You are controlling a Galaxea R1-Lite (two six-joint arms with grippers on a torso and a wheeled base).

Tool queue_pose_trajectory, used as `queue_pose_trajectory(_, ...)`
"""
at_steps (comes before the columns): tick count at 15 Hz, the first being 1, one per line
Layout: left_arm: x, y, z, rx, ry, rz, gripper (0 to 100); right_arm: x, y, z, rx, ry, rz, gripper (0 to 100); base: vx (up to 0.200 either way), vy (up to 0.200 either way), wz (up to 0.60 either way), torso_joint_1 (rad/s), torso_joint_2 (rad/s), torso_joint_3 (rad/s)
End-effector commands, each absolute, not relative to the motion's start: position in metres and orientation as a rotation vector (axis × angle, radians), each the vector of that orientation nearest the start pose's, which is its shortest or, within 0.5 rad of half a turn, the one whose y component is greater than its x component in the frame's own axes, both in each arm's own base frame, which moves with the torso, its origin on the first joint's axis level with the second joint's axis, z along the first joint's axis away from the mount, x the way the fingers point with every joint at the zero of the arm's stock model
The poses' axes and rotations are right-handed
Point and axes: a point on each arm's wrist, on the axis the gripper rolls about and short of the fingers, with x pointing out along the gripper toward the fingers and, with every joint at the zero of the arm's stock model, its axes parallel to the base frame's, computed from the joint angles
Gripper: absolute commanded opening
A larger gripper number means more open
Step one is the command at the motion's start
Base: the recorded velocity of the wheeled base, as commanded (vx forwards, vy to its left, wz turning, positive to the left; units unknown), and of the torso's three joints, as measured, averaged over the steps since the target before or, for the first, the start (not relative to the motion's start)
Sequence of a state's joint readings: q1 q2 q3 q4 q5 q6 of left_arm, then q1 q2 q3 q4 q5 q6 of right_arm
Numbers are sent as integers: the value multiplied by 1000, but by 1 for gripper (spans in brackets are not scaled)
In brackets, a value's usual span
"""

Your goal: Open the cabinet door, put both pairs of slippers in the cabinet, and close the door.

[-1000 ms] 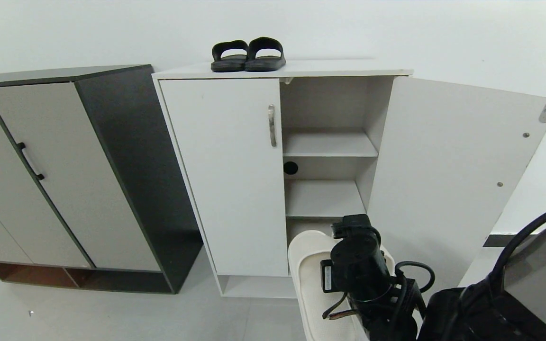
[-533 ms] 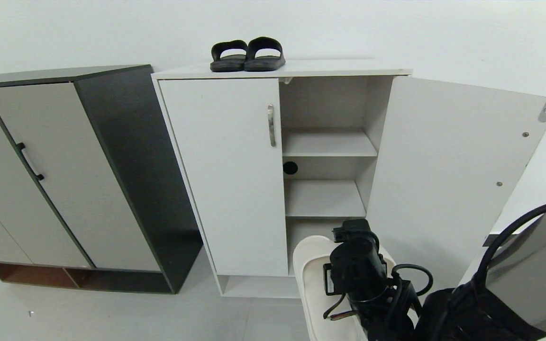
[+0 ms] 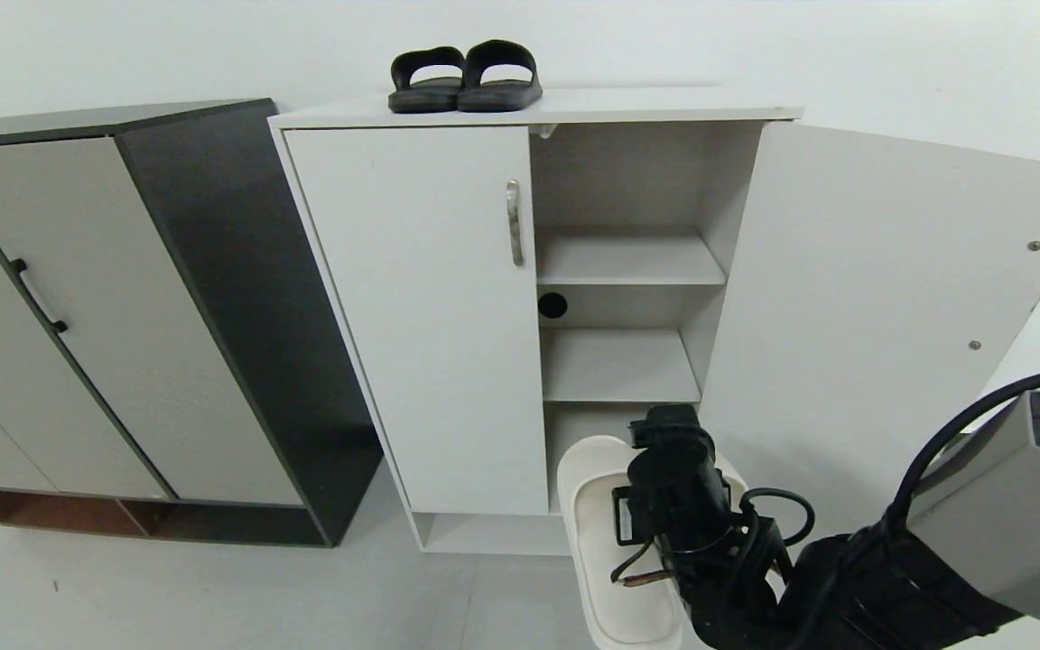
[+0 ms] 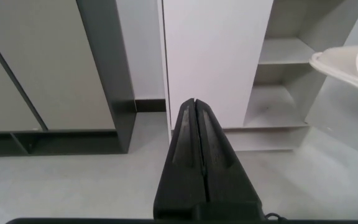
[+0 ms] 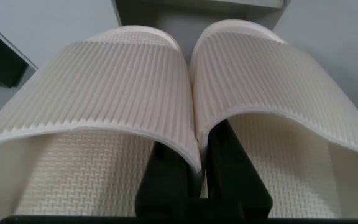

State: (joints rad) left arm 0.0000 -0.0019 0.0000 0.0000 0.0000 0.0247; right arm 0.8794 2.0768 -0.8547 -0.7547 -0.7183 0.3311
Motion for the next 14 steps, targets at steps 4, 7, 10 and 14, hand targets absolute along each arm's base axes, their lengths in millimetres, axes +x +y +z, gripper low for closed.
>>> queue_pose_trajectory(4,-23,0,75,23,0,2,0,249,273,76,5,329,93,0,0,0,0,7,2,-195)
queue_pose_trajectory(7,-23,0,75,23,0,2,0,250,277,74,15,243,108,0,0,0,0,1,4,-196)
queue_pose_trajectory(10,-23,0,75,23,0,2,0,252,278,71,7,111,107,0,0,0,0,7,1,-198)
queue_pose_trajectory(14,-23,0,75,23,0,2,0,261,273,72,11,9,63,0,0,0,0,0,2,-203)
